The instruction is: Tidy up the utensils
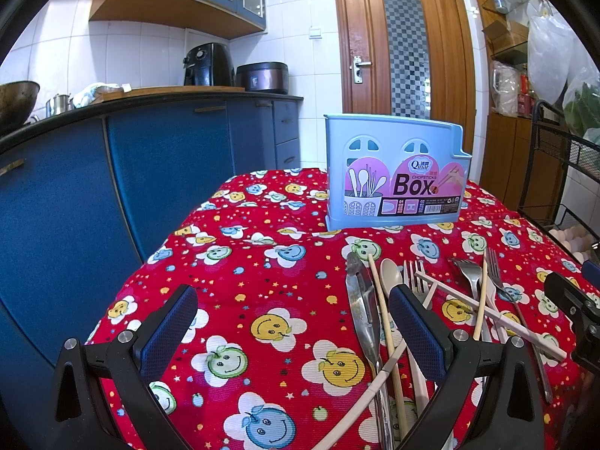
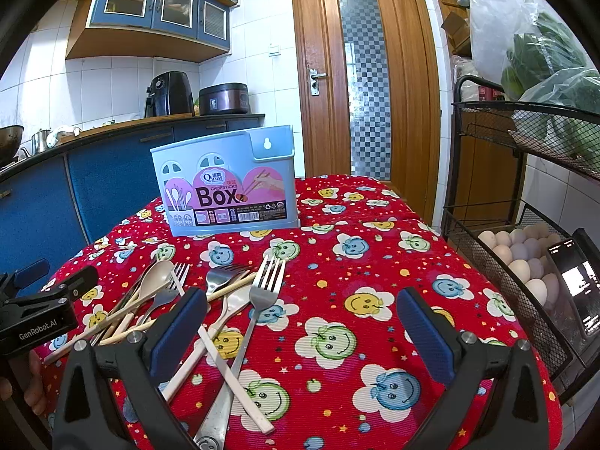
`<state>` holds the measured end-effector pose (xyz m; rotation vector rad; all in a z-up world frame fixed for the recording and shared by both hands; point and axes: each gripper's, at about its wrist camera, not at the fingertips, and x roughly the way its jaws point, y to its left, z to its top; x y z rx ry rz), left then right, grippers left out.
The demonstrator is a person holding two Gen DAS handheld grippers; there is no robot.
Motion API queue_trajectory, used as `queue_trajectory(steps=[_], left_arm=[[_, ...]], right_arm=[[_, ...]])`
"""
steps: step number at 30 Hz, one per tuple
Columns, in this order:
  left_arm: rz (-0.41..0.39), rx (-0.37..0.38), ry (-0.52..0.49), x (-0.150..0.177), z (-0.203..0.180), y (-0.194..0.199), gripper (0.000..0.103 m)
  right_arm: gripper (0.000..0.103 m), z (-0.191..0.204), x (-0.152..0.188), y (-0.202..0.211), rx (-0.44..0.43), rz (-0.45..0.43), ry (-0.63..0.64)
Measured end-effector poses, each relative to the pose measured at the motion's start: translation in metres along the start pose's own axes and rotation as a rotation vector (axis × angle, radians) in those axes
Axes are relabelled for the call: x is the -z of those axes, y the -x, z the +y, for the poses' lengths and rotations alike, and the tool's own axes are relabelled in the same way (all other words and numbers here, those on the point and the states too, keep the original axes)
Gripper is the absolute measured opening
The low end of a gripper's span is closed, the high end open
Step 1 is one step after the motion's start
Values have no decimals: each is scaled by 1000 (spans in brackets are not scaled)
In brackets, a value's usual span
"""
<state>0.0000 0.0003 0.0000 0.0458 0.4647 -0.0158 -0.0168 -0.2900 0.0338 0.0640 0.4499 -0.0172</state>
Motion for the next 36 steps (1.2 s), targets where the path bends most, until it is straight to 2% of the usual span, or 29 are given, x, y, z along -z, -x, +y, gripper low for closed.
queue_trajectory(steps=[36], left_arm=[[2, 1, -3, 0, -1, 0, 102]], right_arm=[[103, -2, 0, -1, 1, 8, -6]])
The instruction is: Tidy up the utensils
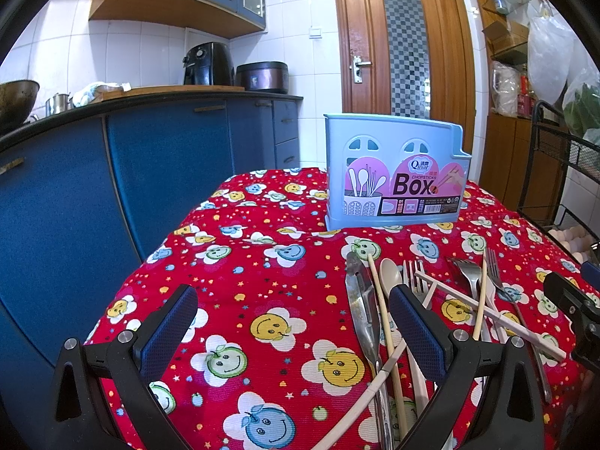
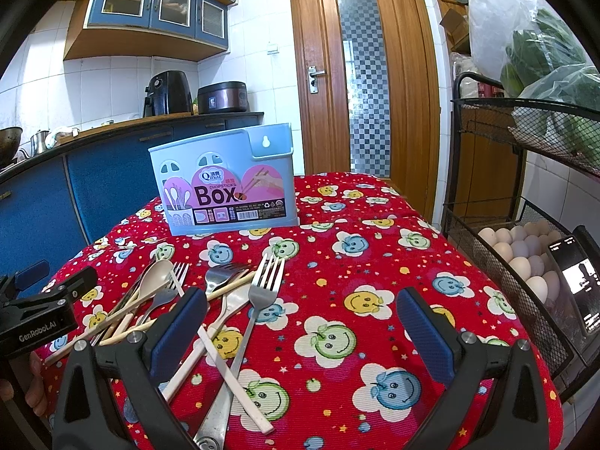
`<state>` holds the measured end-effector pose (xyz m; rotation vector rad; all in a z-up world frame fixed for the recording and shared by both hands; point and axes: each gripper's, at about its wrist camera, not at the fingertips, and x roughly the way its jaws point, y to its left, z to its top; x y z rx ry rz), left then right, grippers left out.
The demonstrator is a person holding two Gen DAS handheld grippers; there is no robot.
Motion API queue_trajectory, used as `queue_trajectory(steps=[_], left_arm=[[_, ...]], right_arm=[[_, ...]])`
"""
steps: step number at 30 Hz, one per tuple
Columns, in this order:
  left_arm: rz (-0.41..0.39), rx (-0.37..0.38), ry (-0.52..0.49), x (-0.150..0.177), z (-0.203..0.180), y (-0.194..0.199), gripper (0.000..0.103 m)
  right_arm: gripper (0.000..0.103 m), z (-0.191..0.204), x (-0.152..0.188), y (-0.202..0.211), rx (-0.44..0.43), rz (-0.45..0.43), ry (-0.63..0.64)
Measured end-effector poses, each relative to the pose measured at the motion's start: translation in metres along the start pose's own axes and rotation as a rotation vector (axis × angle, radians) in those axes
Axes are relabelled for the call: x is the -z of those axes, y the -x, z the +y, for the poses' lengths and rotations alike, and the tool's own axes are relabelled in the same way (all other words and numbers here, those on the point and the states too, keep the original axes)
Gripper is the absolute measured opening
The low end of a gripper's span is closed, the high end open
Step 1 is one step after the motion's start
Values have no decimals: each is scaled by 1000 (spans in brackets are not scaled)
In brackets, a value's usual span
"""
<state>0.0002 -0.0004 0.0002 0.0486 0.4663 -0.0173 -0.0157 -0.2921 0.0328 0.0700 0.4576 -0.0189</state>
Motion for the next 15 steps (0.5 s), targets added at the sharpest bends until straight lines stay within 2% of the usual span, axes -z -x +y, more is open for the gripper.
queue_trajectory(steps=[6, 15], left_arm=[[1, 11, -6, 0, -4, -1, 101], [98, 69, -56, -12, -13, -10, 101]], right_arm=[[103, 2, -2, -3, -9, 34, 1], [103, -9, -10, -16, -66, 147, -42]])
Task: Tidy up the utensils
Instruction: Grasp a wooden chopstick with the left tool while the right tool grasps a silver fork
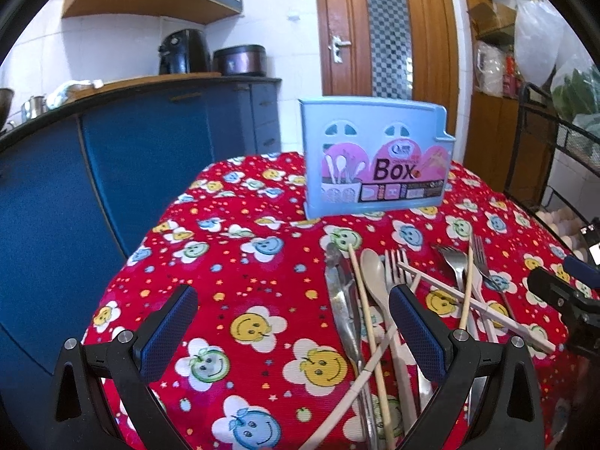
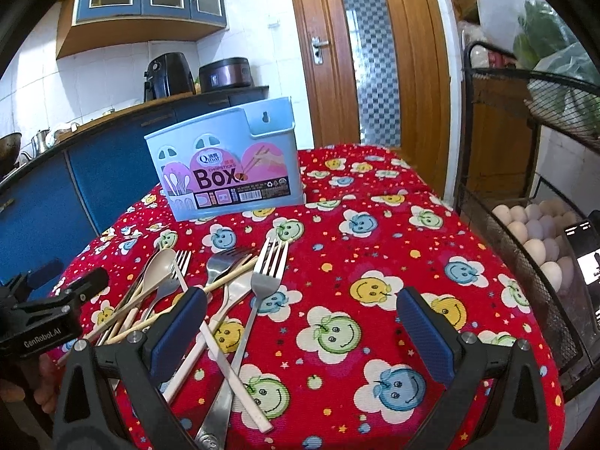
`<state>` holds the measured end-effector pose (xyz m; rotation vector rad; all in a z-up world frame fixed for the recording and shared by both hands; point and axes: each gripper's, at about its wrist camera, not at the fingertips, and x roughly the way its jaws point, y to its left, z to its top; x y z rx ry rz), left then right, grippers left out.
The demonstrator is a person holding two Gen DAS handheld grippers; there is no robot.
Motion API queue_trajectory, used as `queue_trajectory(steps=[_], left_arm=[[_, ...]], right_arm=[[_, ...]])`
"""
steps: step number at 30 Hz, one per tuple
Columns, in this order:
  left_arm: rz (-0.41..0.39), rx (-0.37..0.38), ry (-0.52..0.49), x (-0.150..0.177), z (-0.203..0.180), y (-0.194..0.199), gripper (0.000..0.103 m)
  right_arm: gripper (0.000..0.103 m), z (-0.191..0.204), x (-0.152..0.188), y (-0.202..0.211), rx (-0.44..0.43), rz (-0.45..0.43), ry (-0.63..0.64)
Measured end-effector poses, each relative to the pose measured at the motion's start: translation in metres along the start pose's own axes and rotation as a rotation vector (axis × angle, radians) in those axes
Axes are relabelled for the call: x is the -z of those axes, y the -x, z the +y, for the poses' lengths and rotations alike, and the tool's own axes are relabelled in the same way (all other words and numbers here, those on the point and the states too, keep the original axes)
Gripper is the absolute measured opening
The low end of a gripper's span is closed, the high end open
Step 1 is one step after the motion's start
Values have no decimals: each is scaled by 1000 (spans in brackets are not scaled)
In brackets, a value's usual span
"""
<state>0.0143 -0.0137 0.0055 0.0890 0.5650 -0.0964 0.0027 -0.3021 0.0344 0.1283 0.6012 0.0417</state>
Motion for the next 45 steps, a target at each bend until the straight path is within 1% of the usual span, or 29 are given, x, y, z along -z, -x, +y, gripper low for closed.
queue_trajectory(steps=[2, 5, 10, 13, 15, 18, 22, 24, 25, 26, 27, 28, 29, 30, 32, 35, 36, 38, 40, 45], left_arm=[[24, 6, -14, -2, -3, -4, 101], [71, 35, -44, -7, -9, -12, 101], [105, 74, -90, -11, -17, -16, 101], [135, 95, -118, -14, -23, -20, 92], [161, 110, -131, -14, -25, -23, 83], [204, 153, -152, -16, -30, -28, 73], [237, 199, -176, -19, -36, -33, 65], [247, 203, -197, -20, -40, -35, 57], [256, 206, -210, -22, -44, -36, 54], [265, 216, -220, -22, -46, -38, 48], [274, 227, -229, -23, -48, -39, 43], [287, 240, -241, -23, -52, -40, 41], [293, 246, -247, -23, -53, -41, 36], [303, 256, -258, -22, -56, -42, 34], [319, 262, -268, -21, -60, -46, 33], [326, 277, -264, -22, -63, -50, 15], [322, 281, -259, -22, -63, -50, 11], [307, 287, -245, -26, -60, -48, 8], [286, 286, -232, -30, -56, -45, 8], [230, 283, -185, -42, -43, -36, 6]], right_arm=[[103, -1, -3, -1, -3, 22, 2], [103, 1, -8, -2, -4, 48, 19], [103, -3, -19, -6, -15, 89, 32], [103, -5, -23, -8, -14, 99, 40], [103, -5, -24, -9, -15, 108, 49], [103, -6, -23, -10, -19, 118, 53], [103, -9, -25, -11, -25, 125, 51], [103, -10, -25, -12, -30, 127, 47], [102, -11, -25, -12, -33, 130, 46], [102, -11, -25, -13, -36, 133, 45], [100, -12, -25, -13, -40, 137, 44], [99, -12, -24, -14, -42, 141, 43], [98, -12, -24, -15, -47, 148, 42], [97, -12, -24, -16, -51, 154, 42], [95, -11, -23, -19, -59, 169, 43], [88, -11, -22, -21, -66, 180, 50], [86, -10, -22, -22, -68, 183, 51], [83, -10, -23, -23, -74, 191, 51], [77, -10, -24, -25, -82, 203, 47], [70, -7, -25, -32, -113, 246, 28]])
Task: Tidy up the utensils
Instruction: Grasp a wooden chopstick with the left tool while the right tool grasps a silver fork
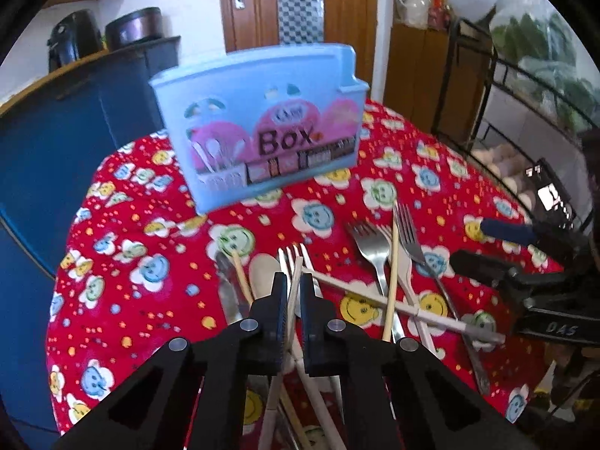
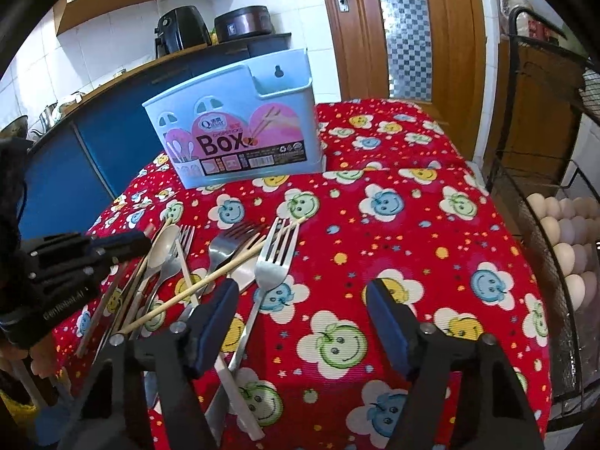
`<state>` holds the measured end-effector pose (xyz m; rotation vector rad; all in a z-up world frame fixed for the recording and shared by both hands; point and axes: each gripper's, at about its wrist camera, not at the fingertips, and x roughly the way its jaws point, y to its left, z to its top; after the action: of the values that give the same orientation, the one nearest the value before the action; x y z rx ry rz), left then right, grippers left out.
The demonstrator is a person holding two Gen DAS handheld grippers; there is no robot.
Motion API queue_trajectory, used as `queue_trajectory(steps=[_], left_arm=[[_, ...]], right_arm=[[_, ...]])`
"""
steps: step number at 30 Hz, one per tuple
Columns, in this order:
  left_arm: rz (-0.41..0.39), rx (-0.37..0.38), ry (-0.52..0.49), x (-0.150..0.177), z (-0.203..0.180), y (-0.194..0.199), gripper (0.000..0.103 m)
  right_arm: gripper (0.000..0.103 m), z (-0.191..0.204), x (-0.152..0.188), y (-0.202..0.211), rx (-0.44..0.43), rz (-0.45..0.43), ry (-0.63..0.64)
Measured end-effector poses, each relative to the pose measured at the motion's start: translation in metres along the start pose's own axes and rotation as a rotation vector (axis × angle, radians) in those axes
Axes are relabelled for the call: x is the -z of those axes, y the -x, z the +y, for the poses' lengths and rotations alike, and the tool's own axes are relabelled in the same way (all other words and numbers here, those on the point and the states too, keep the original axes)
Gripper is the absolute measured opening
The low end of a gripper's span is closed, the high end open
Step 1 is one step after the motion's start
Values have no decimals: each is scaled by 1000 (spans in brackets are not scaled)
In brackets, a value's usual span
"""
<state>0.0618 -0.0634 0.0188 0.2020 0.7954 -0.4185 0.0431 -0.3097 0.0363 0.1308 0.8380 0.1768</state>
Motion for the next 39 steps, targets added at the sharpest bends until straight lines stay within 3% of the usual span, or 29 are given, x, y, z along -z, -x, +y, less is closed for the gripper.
queue_trajectory(steps=[8, 13, 20, 23, 25, 28, 33, 39], left_arm=[[-69, -12, 106, -3, 29, 15, 5], [-100, -3, 152, -4, 40, 21, 4], [-132, 2, 183, -5, 48, 25, 4], [-136, 4, 189, -5, 49, 26, 4], [-137, 3, 191, -5, 50, 26, 4], [-139, 0, 198, -4, 52, 27, 4], [-139, 4, 216, -2, 60, 28, 3], [-59, 30, 230, 8, 67, 15, 4]], right_arm=[[66, -1, -17, -17, -56, 71, -29], [54, -8, -28, -43, -97, 148, -70], [39, -14, -36, -57, -160, 167, -82], [27, -21, -38, -62, -211, 176, -122], [24, -25, -39, -63, -243, 175, -142], [9, -29, -41, -58, -264, 153, -156], [9, -29, -43, -44, -275, 106, -152], [5, -28, -44, -31, -269, 59, -147]])
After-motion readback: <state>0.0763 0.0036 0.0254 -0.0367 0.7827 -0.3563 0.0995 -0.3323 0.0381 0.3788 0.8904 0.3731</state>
